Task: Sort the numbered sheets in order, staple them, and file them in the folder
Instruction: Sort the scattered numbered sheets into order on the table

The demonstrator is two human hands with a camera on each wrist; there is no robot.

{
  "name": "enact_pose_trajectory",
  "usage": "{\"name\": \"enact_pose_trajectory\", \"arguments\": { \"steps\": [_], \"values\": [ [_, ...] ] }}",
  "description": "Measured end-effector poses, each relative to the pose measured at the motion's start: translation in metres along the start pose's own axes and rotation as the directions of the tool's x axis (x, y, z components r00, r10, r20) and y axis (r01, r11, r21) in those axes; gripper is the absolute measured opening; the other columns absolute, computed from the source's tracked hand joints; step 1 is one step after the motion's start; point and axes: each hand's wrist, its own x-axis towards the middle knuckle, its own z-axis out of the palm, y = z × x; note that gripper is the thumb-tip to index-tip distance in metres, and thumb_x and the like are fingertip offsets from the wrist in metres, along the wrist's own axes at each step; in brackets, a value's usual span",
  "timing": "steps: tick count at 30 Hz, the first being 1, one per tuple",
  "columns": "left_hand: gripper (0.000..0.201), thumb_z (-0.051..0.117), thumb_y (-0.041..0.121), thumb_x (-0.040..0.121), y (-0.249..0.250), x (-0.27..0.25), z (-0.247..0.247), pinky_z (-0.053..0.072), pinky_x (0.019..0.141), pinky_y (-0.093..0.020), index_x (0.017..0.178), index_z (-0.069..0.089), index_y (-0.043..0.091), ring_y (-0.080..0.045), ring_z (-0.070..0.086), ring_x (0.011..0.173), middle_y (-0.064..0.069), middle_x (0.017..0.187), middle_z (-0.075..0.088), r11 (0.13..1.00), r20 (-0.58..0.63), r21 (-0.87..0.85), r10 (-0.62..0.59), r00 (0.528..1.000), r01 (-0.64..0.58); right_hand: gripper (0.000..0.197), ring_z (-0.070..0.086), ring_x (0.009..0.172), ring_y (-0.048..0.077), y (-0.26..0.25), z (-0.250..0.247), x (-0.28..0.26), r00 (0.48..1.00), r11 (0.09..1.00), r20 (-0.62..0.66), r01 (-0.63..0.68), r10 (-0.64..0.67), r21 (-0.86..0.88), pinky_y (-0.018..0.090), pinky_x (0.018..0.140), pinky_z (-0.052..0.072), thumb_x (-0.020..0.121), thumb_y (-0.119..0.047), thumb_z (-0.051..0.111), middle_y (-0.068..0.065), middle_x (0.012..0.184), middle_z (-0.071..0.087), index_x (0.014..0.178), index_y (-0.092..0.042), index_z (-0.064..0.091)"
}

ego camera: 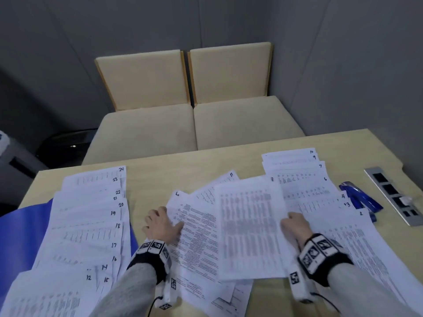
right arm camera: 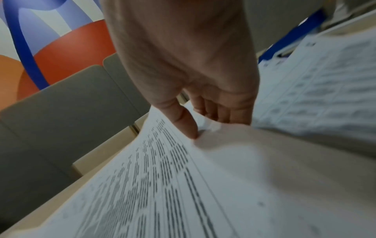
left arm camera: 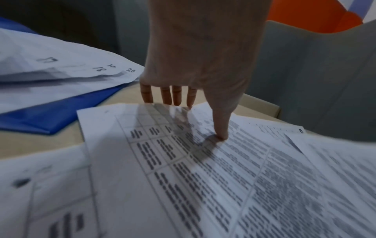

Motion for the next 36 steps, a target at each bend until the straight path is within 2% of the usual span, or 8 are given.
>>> {"name": "enact_pose_trajectory", "arguments": {
  "steps": [11, 18, 21, 24, 27, 30, 33, 36],
  "values": [
    [0.091, 0.079, 0.059, 0.061, -0.003, 0.014, -0.01, 0.046, 0.091, -0.036, 0.128, 0.04, 0.011, -0.027, 0.049, 0.115, -0.009, 0.125, 0.049, 0.994, 0.087, -0.064, -0.082, 0.993, 0.087, 0.011, 0.043, 0.091, 0.024, 0.041, -0.023, 0.025, 0.986, 0.968, 0.135, -0.063, 0.098, -0.243, 0.029, 0.078, 0.033, 0.086, -0.002, 0.046, 0.012, 0.1, 0.046, 0.097, -0.003, 0.044],
    [0.006, 0.061, 0.007, 0.08, -0.002, 0.014, -0.024, 0.037, 0.057, -0.028, 0.084, 0.057, 0.009, -0.026, 0.054, 0.071, -0.006, 0.077, 0.06, 0.892, -0.058, -0.431, 0.12, 0.991, -0.134, 0.008, 0.044, 0.07, 0.021, 0.039, -0.028, 0.017, 0.987, 0.976, 0.13, -0.067, 0.096, -0.207, 0.028, 0.06, 0.033, 0.084, 0.004, 0.046, 0.009, 0.077, 0.046, 0.08, -0.003, 0.046],
    [0.009, 0.057, 0.009, 0.084, -0.003, 0.022, -0.038, 0.038, 0.054, -0.026, 0.077, 0.062, 0.011, -0.024, 0.055, 0.066, -0.007, 0.071, 0.064, 0.867, -0.064, -0.45, 0.207, 0.976, -0.213, 0.014, 0.045, 0.08, 0.024, 0.037, -0.033, 0.016, 0.985, 0.984, 0.139, -0.08, 0.103, -0.162, 0.029, 0.07, 0.036, 0.084, 0.005, 0.042, 0.008, 0.08, 0.045, 0.076, -0.006, 0.044],
    [0.019, 0.052, 0.013, 0.092, -0.001, 0.032, -0.049, 0.04, 0.06, -0.027, 0.077, 0.064, 0.014, -0.025, 0.059, 0.072, -0.011, 0.077, 0.068, 0.868, -0.037, -0.417, 0.28, 0.959, -0.27, 0.025, 0.052, 0.096, 0.03, 0.038, -0.039, 0.015, 0.985, 0.993, 0.149, -0.069, 0.083, -0.1, 0.034, 0.081, 0.041, 0.086, 0.008, 0.036, 0.017, 0.1, 0.059, 0.102, 0.003, 0.055],
    [0.022, 0.046, 0.019, 0.097, 0.013, 0.039, -0.056, 0.049, 0.082, -0.034, 0.11, 0.061, 0.013, -0.028, 0.062, 0.095, -0.013, 0.11, 0.065, 0.918, -0.005, -0.283, 0.289, 0.957, -0.278, 0.036, 0.051, 0.105, 0.029, 0.031, -0.043, 0.009, 0.99, 0.997, 0.129, -0.057, 0.051, 0.043, 0.033, 0.087, 0.04, 0.088, 0.011, 0.03, 0.02, 0.119, 0.056, 0.117, 0.004, 0.051],
    [0.059, 0.042, 0.05, 0.096, 0.05, 0.033, -0.06, 0.043, 0.101, -0.046, 0.144, 0.033, 0.015, -0.026, 0.053, 0.116, -0.013, 0.138, 0.045, 0.896, -0.068, -0.33, 0.29, 0.955, -0.296, 0.034, 0.05, 0.106, 0.028, 0.015, -0.045, 0.008, 0.988, 0.98, 0.149, -0.055, 0.027, 0.189, 0.032, 0.077, 0.043, 0.086, 0.014, 0.032, 0.019, 0.121, 0.055, 0.111, 0.003, 0.051],
    [0.072, 0.048, 0.06, 0.089, 0.102, 0.011, -0.072, 0.051, 0.088, -0.035, 0.144, 0.028, 0.019, -0.018, 0.06, 0.104, -0.006, 0.129, 0.052, 0.673, 0.141, -0.712, 0.417, 0.898, -0.2, 0.041, 0.054, 0.112, 0.029, -0.008, -0.044, 0.01, 0.978, 0.961, 0.201, 0.004, -0.061, 0.276, 0.039, 0.095, 0.046, 0.084, 0.014, 0.035, 0.015, 0.119, 0.058, 0.119, 0.002, 0.054],
    [0.048, 0.066, 0.045, 0.085, 0.14, 0.008, -0.076, 0.056, 0.064, -0.03, 0.121, 0.052, 0.015, -0.019, 0.068, 0.086, -0.001, 0.103, 0.066, 0.61, 0.273, -0.782, 0.519, 0.81, -0.128, 0.035, 0.056, 0.107, 0.026, -0.032, -0.041, 0.017, 0.971, 0.949, 0.204, 0.061, -0.128, 0.308, 0.04, 0.104, 0.043, 0.087, 0.013, 0.037, 0.013, 0.112, 0.06, 0.114, -0.001, 0.055]
  ]
}}
